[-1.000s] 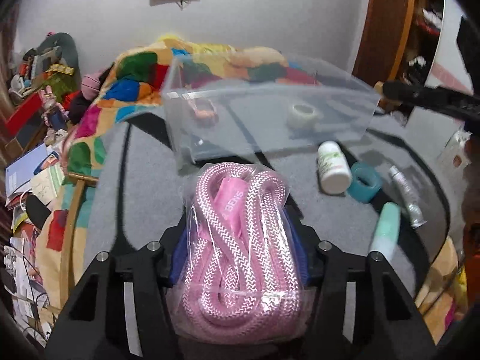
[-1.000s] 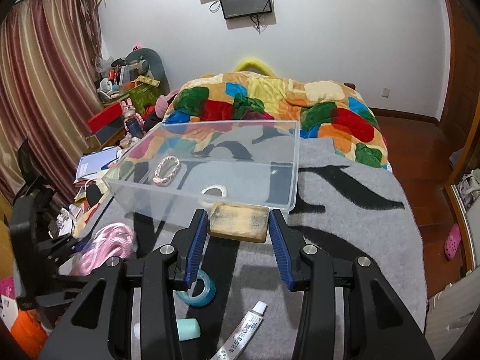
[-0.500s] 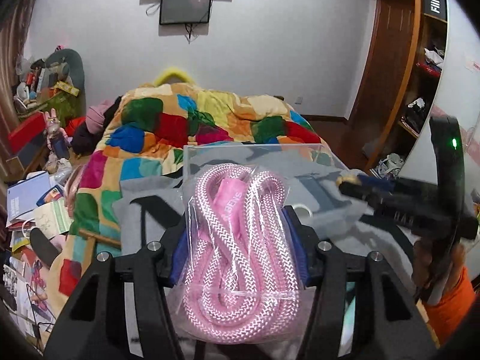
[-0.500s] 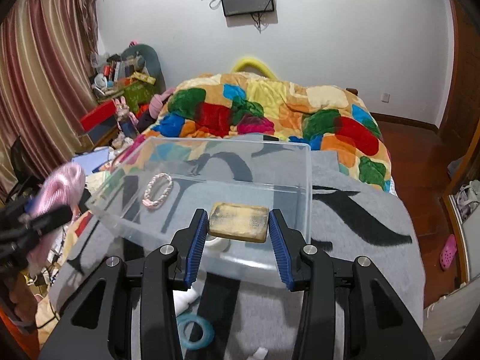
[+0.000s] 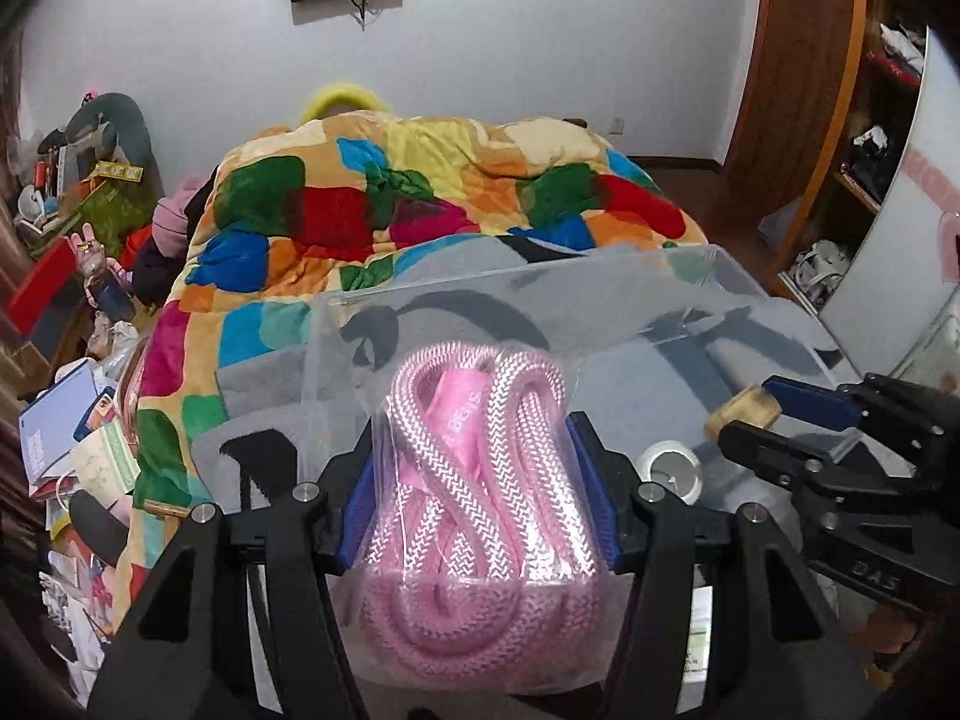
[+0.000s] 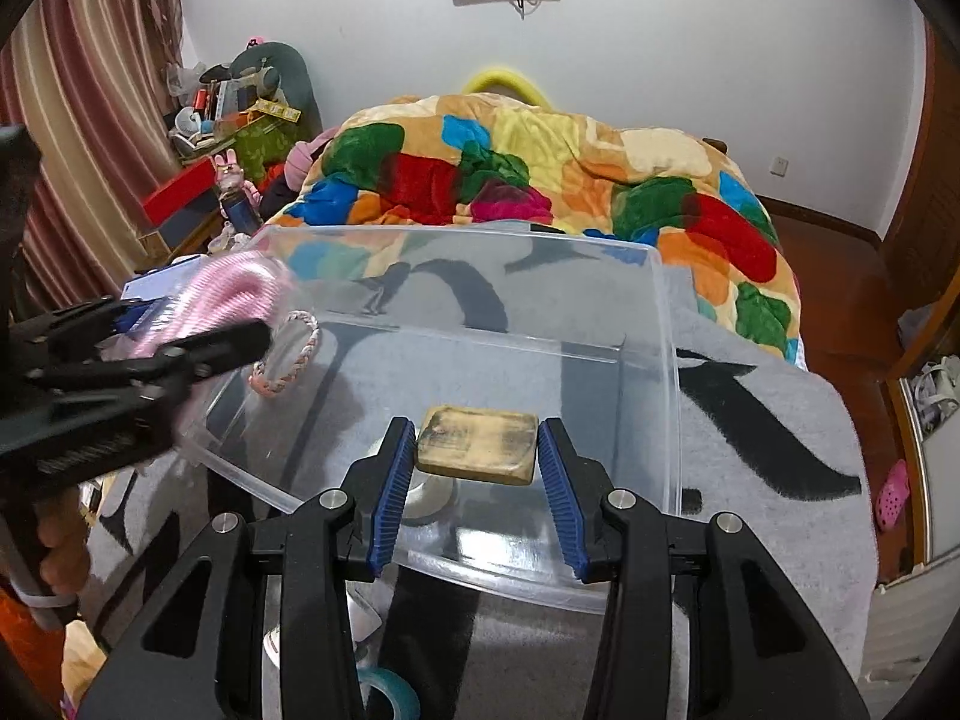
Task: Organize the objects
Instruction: 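Place the soap in the box with right tool while left drops rope bag in, then grasp the toothpaste tube with right tool while left grasps the white pill bottle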
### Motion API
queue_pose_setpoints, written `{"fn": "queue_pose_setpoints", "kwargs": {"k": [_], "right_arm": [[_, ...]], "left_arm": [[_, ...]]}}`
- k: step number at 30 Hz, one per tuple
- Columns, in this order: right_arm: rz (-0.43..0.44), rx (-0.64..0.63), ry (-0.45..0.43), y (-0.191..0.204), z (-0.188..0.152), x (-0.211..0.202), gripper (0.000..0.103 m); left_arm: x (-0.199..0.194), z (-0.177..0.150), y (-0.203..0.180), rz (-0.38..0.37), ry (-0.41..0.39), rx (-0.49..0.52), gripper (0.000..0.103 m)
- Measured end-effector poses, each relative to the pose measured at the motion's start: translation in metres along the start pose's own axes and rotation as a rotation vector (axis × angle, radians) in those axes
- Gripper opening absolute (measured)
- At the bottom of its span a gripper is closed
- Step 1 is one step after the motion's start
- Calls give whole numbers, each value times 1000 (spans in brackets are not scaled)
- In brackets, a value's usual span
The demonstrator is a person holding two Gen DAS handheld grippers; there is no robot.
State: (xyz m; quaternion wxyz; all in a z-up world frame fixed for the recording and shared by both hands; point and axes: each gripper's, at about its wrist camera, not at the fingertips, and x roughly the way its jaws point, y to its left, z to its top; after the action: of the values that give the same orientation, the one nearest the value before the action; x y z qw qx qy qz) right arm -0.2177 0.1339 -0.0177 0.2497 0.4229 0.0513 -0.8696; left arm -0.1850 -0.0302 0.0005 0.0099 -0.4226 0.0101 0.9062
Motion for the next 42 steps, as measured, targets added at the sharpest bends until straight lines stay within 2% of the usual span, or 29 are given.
{"fn": "queue_pose_setpoints", "kwargs": {"k": [2,5,12,14,16,19,25,29,32,33,38,39,42], "right_arm": [[8,0,8,0,0,0,41],[19,9,5,-2,-1,-4,53],[20,-8,-37,2,-7,-25,53],[18,-11,-55,2,-10,-35,53],[9,-14,-77,1,-14,-46,55],[-11,-21,-110,0,-24,-63,58],[-56,-26,-131,-4,-55,-85,59],[-69,-12,-102,-7,-81,-86,59],[-46,3,-65,-8,-102,-80,59],[-34,7,-45,-9,-109,-76,58],[-3,32,18,-11,-133,-60,36],[-4,33,21,-11,-136,-59,35],[-27,12,4,-8,-140,-63,20]], "left_arm": [[1,-1,1,-15,6,-2,58],[-4,-2,1,-36,-3,-11,57],[-34,-6,-7,-39,-64,15,58],[-43,-8,-9,-38,-82,20,61],[-53,-13,-12,-32,-101,25,70],[-65,-23,-17,-36,-118,29,74],[-71,-48,-25,-65,-99,34,75],[-66,-67,-31,-91,-68,39,74],[-59,-81,-37,-111,-39,46,74],[-56,-85,-39,-114,-31,49,74],[-42,-98,-52,-149,13,61,69],[-40,-98,-54,-157,19,61,68],[-30,-98,-62,-175,40,63,59]]}}
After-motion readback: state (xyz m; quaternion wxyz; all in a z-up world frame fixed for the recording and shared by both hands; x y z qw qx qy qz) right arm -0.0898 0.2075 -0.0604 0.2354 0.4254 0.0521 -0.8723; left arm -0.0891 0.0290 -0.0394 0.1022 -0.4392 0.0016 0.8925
